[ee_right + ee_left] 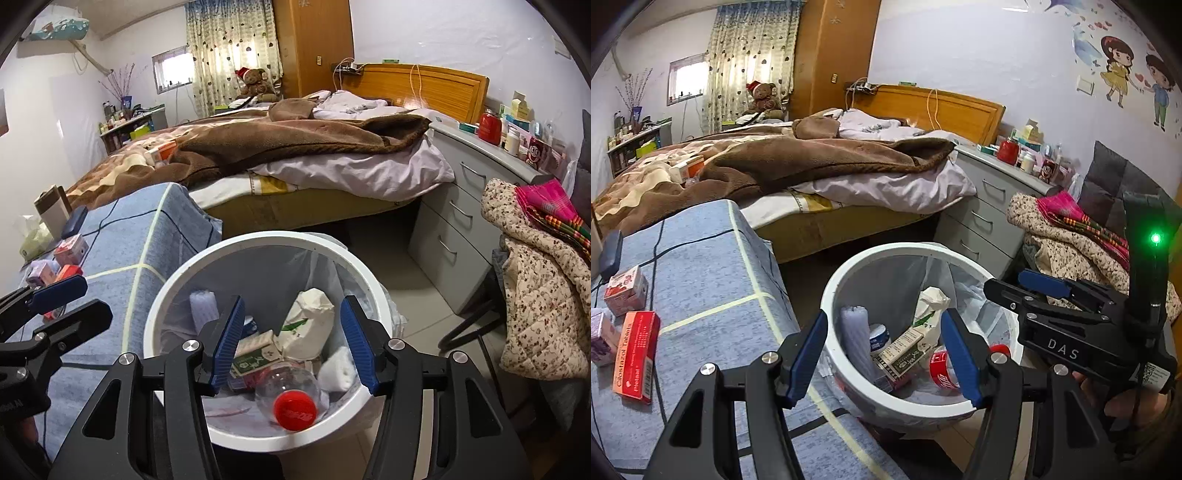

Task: Collect trash
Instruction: 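Move both open tools back over the table toward the remaining trash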

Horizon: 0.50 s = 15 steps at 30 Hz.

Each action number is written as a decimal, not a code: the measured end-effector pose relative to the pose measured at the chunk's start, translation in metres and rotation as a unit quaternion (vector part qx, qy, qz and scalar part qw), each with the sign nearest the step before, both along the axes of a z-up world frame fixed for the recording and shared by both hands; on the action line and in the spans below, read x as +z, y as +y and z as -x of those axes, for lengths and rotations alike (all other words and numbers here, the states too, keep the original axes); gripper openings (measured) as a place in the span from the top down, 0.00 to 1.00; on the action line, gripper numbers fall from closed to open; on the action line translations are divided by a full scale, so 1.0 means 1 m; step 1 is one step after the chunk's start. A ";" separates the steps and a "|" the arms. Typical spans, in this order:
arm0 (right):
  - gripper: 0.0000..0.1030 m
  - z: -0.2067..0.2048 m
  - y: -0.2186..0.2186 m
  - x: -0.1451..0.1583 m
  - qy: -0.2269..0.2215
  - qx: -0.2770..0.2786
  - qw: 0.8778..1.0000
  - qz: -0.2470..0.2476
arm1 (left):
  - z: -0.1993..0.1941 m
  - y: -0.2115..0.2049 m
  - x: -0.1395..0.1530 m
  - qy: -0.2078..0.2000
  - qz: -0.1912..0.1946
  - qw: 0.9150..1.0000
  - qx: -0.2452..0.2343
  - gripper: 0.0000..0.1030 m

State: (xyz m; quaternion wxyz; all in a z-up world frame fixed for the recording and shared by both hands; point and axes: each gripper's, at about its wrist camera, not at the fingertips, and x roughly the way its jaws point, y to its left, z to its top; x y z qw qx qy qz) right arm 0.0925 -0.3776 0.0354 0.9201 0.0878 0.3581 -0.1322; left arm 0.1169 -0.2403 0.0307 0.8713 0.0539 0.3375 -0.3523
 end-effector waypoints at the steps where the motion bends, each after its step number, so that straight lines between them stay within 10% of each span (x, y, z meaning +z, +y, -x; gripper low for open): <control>1: 0.46 0.000 0.002 0.001 -0.001 0.001 1.000 0.001 | 0.001 0.003 0.001 -0.004 0.000 1.000 0.006 0.36; 15: 0.39 -0.001 0.031 0.010 -0.031 0.028 0.999 -0.009 | -0.001 0.058 0.015 -0.027 0.013 0.998 0.064 0.36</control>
